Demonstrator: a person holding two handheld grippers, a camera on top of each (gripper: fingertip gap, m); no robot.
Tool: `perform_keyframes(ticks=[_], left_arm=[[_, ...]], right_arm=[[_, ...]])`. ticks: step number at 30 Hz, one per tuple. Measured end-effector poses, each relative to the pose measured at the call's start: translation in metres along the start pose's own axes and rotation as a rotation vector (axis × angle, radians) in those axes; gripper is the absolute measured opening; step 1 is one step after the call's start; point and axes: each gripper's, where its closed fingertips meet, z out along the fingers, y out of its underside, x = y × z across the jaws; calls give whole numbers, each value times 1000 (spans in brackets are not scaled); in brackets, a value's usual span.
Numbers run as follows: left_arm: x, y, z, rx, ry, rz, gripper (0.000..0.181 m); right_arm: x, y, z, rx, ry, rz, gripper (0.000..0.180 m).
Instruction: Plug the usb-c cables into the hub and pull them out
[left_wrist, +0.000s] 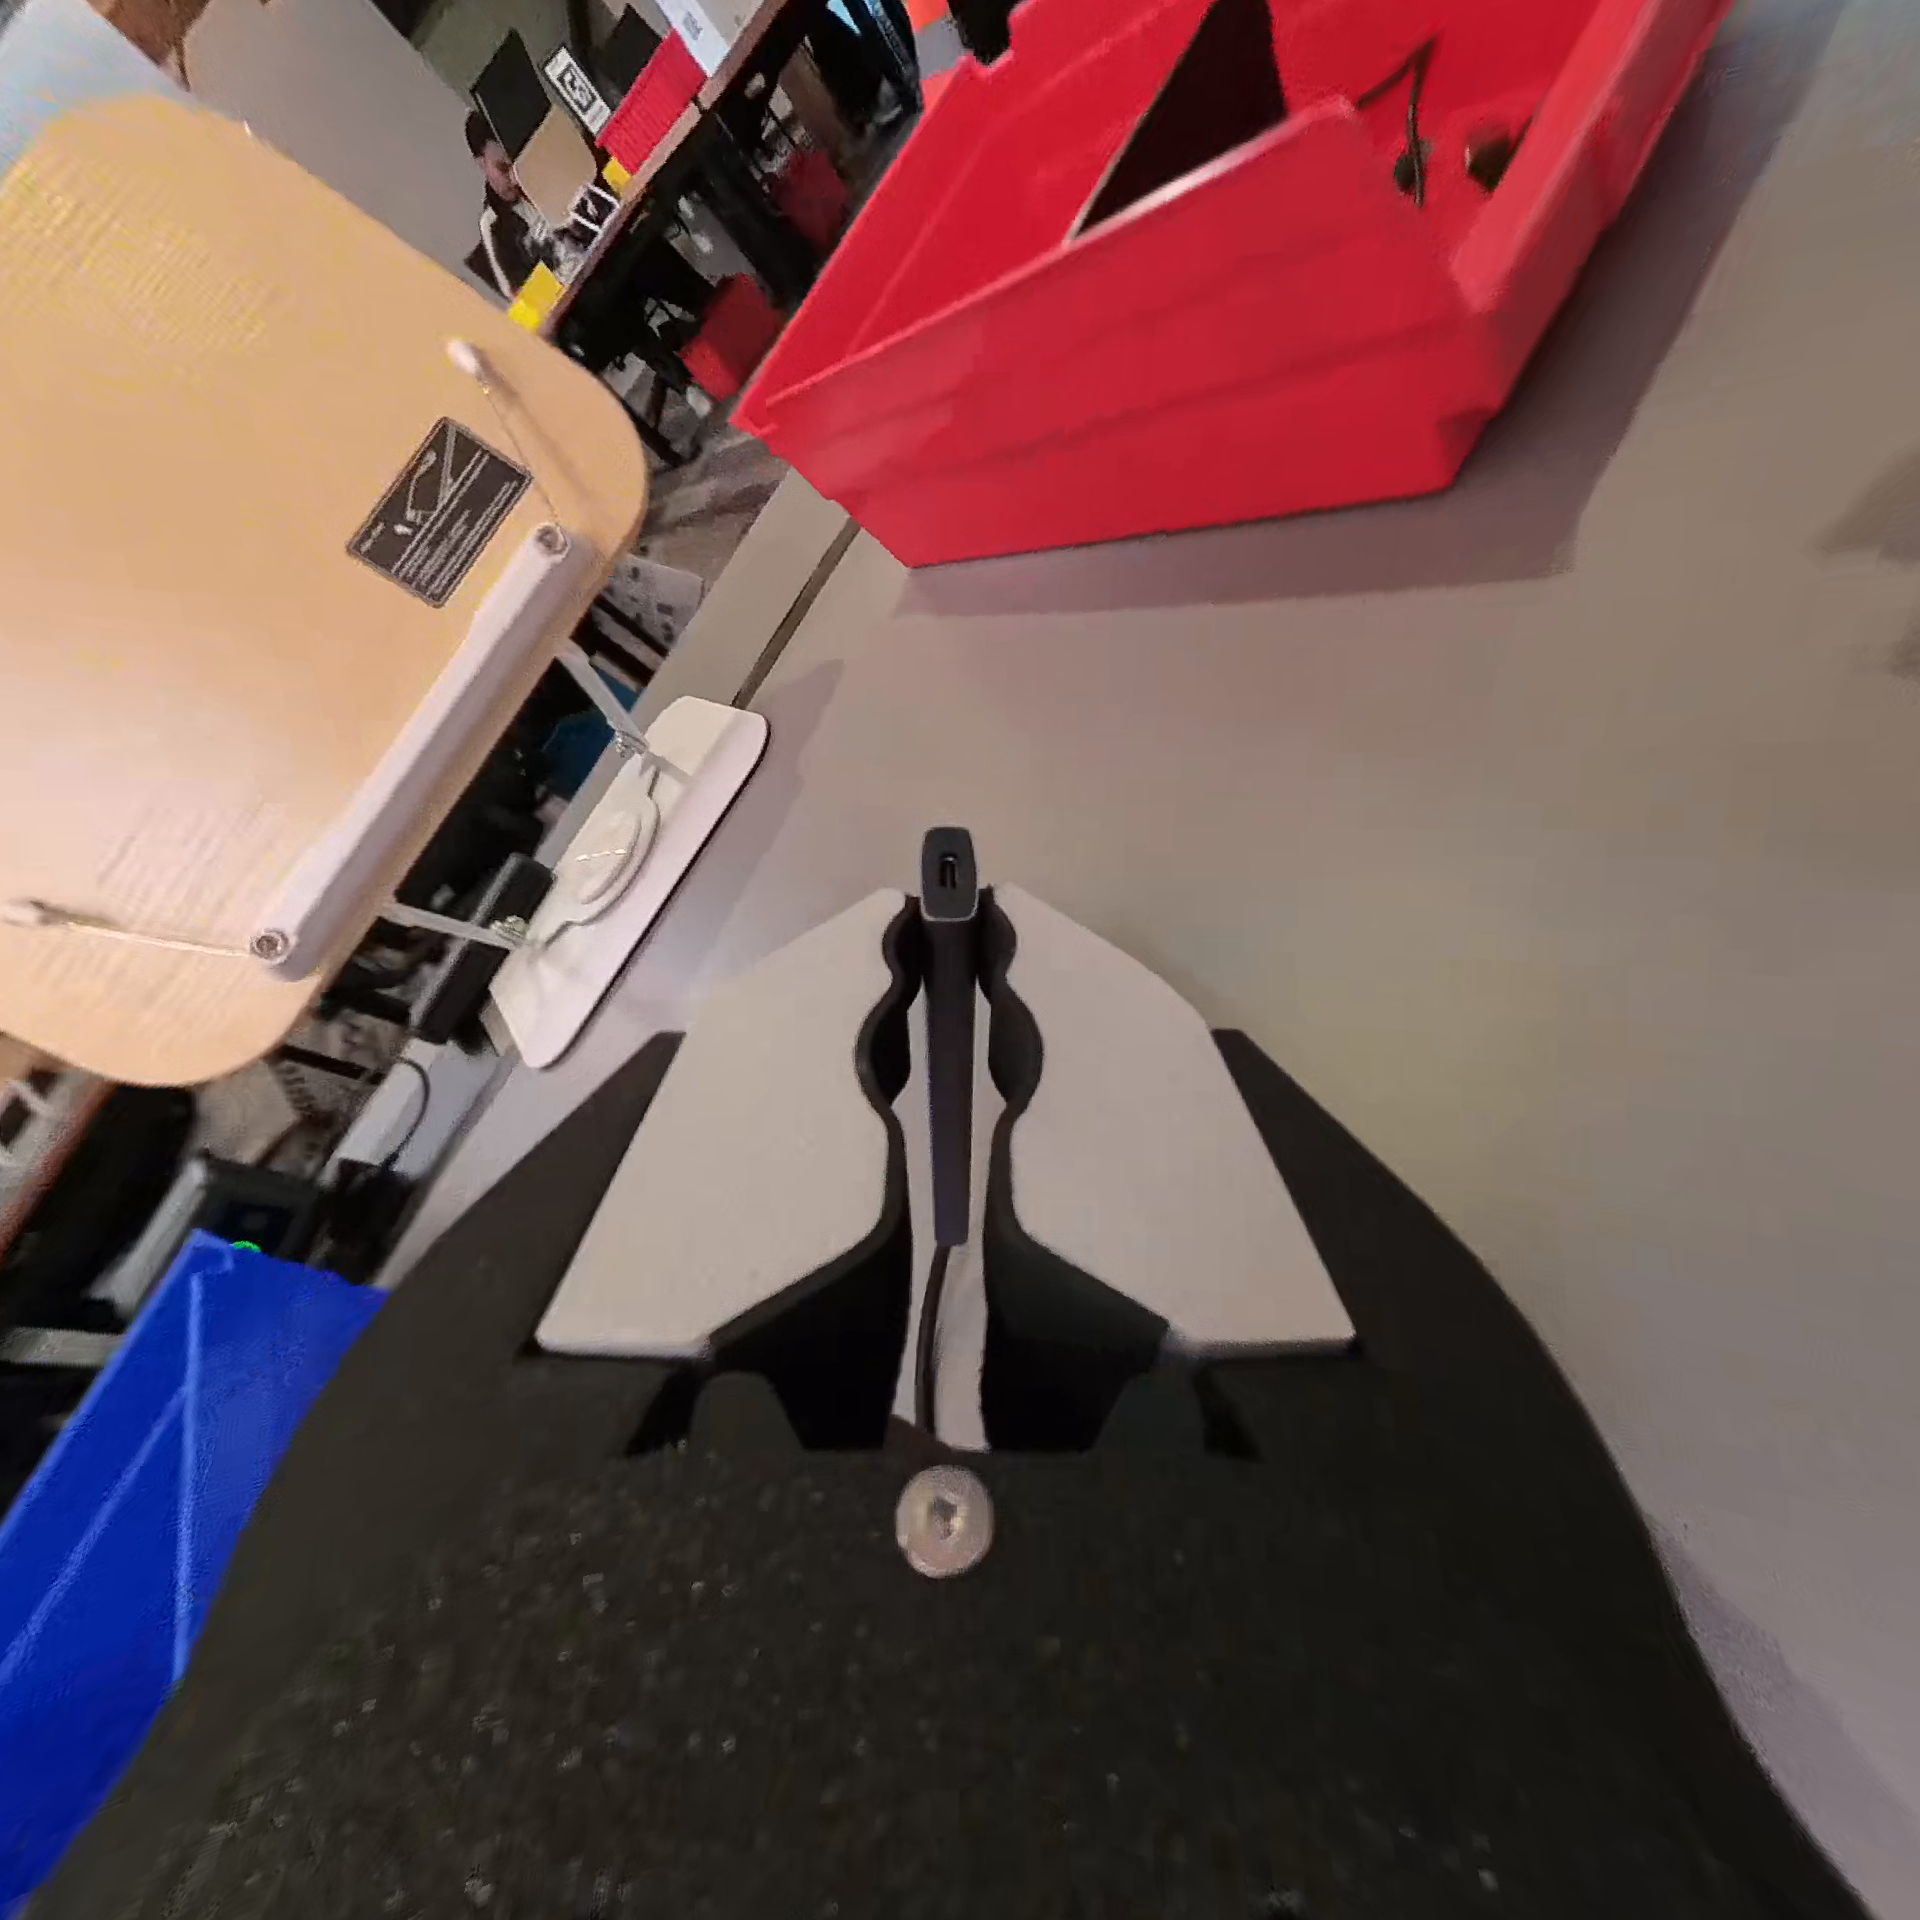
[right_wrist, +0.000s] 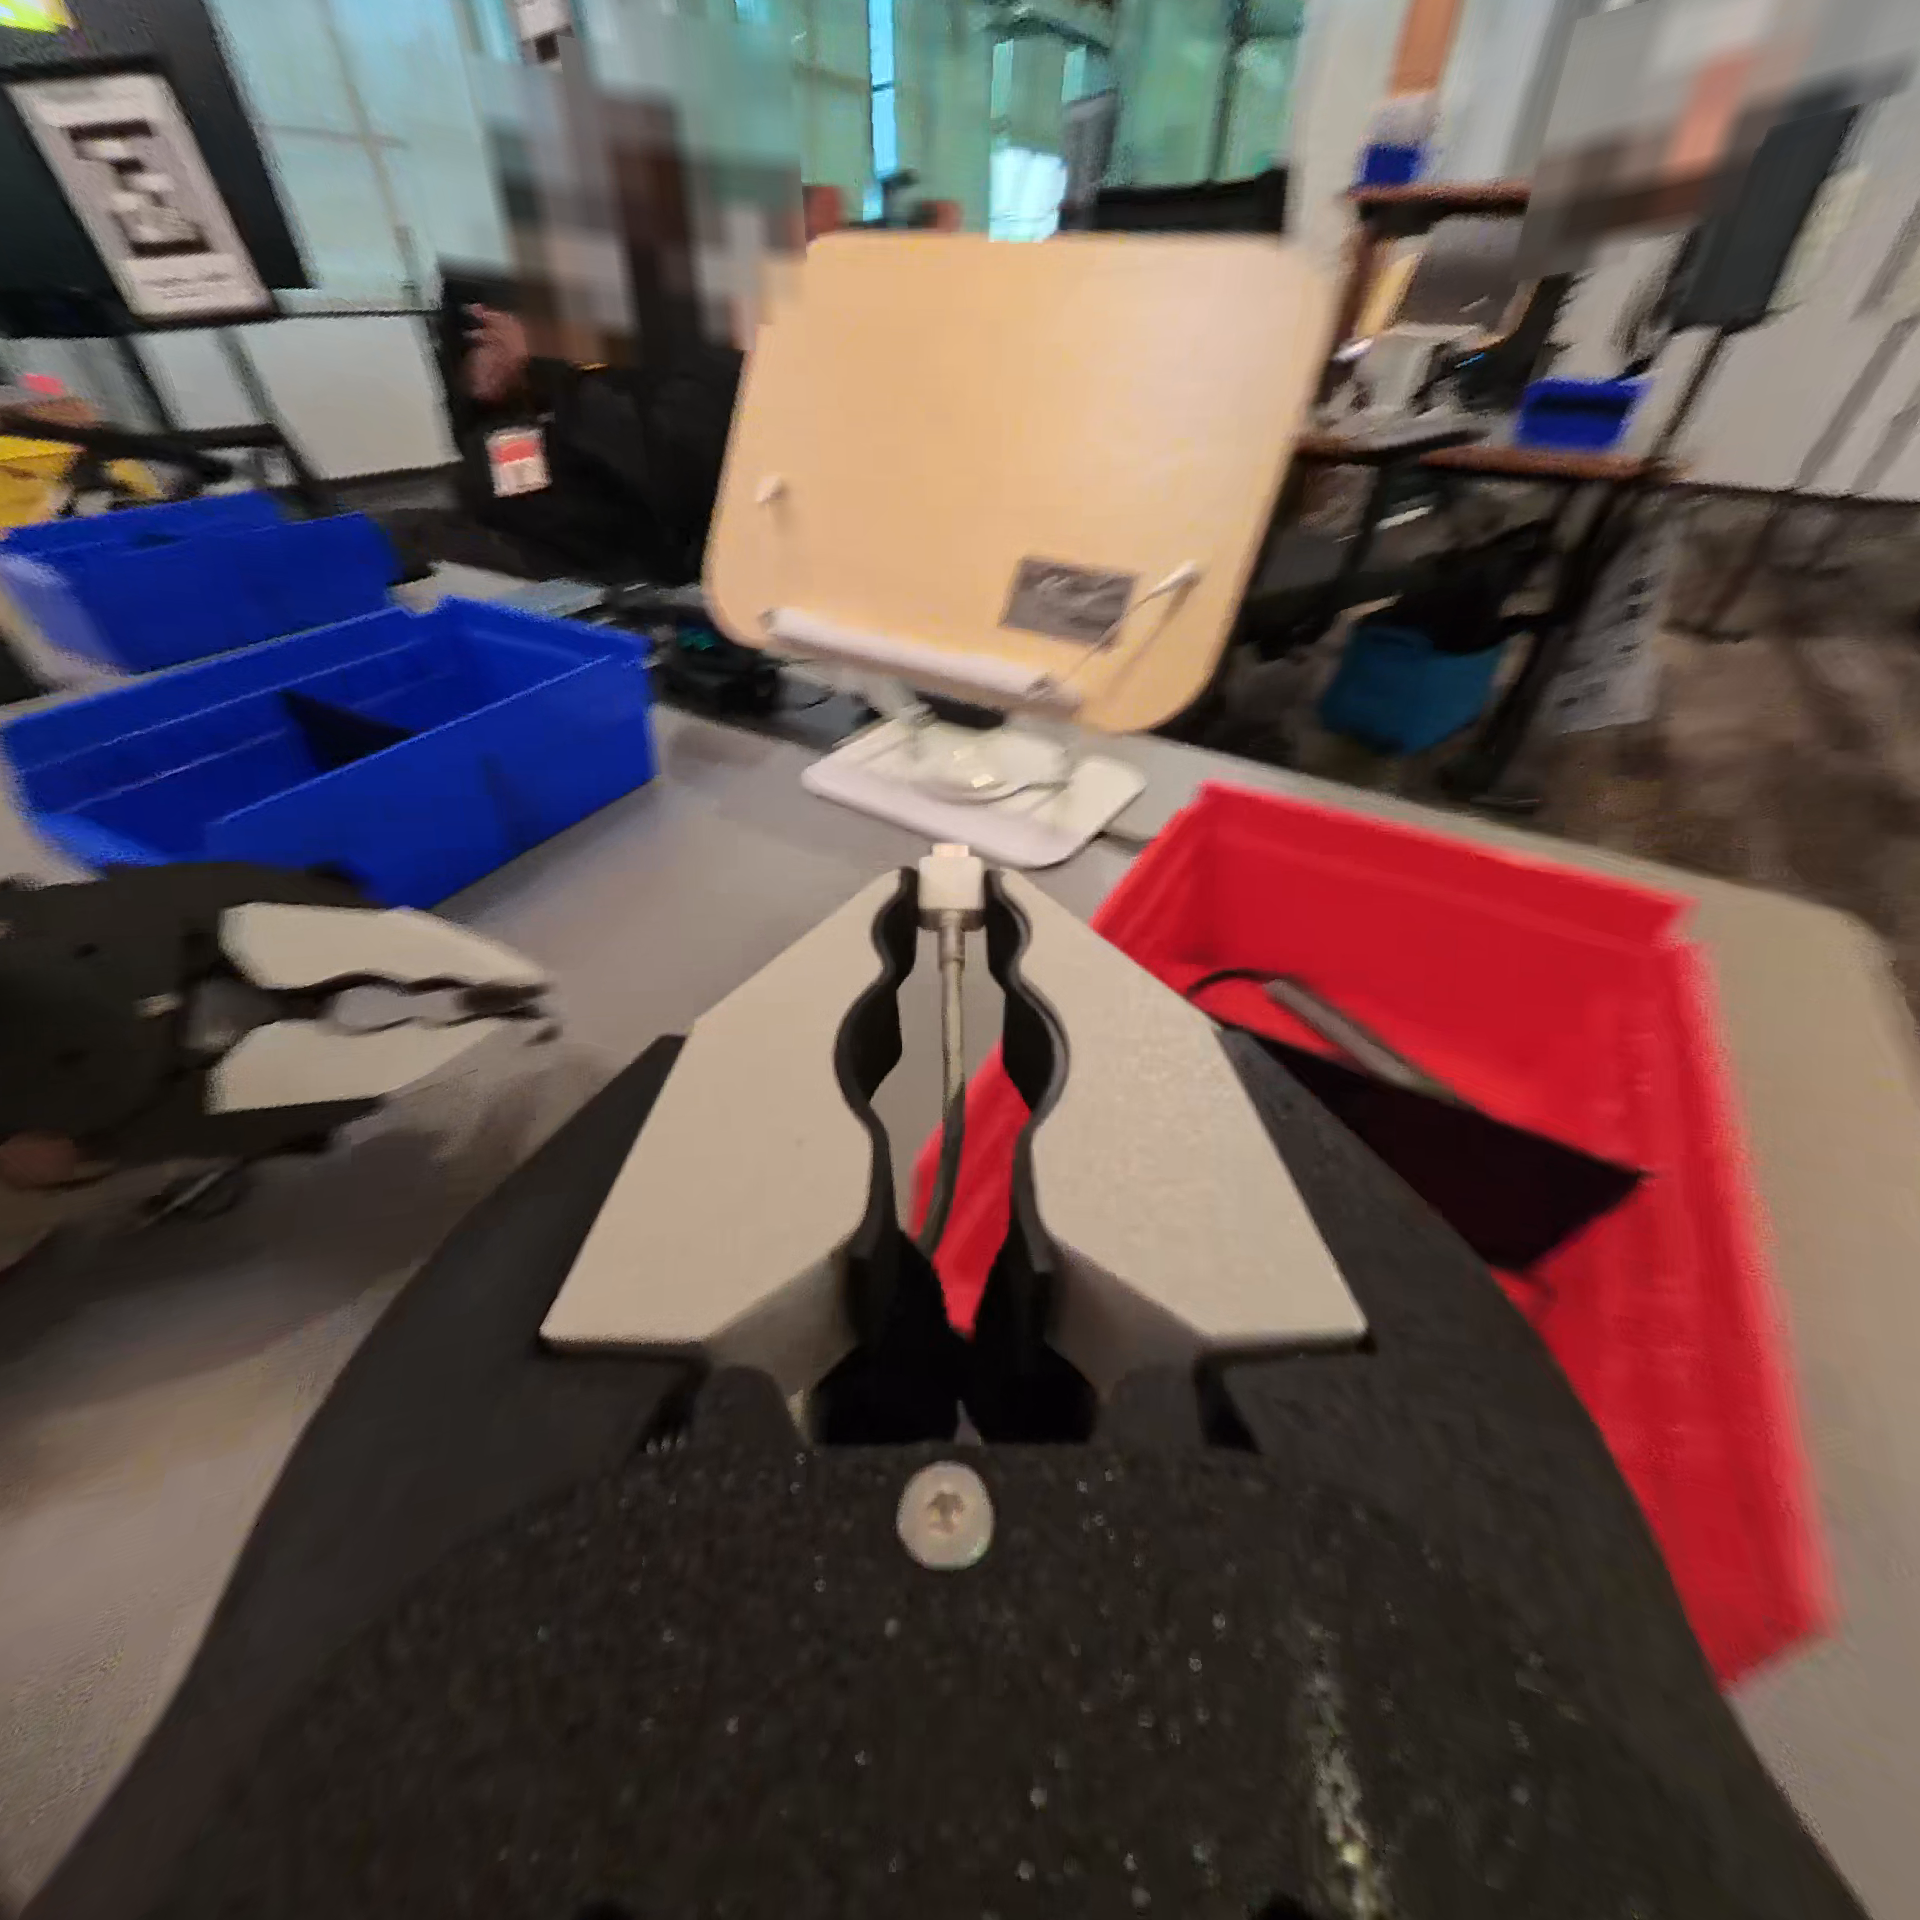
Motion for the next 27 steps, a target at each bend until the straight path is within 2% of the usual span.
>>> perform_keyframes(ticks=[3, 5, 7, 10, 11, 13, 16, 20, 23, 25, 27], left_arm=[[-7, -5, -10, 23, 14, -103, 9], [-7, -5, -14, 34, 19, -105, 9], [-4, -4, -15, 30, 13, -51, 9], [1, -5, -15, 17, 1, 24, 9], [3, -5, -15, 18, 2, 37, 9], [8, -6, -16, 19, 17, 39, 9], [13, -3, -15, 20, 36, 25, 9], [14, -2, -13, 13, 54, 8, 9], [13, -2, -15, 19, 80, -31, 9], [15, -2, -17, 38, 135, -72, 10], [11, -2, -20, 57, 155, -123, 10]], right_arm=[[59, -34, -1, 42, 163, 16, 11], [91, -39, 4, 58, 239, 46, 12], [118, -27, 14, 70, 297, 138, 12], [151, 23, 33, 55, 426, 302, 12], [155, 43, 39, 26, 458, 314, 12], [154, 86, 52, -147, 507, 219, 12], [156, 119, 52, -366, 589, 66, 12], [151, 140, 51, -516, 551, 45, 18], [145, 154, 49, -624, 500, 74, 41], [141, 147, 46, -633, 474, 78, 56], [135, 123, 40, -572, 470, 54, 56]])
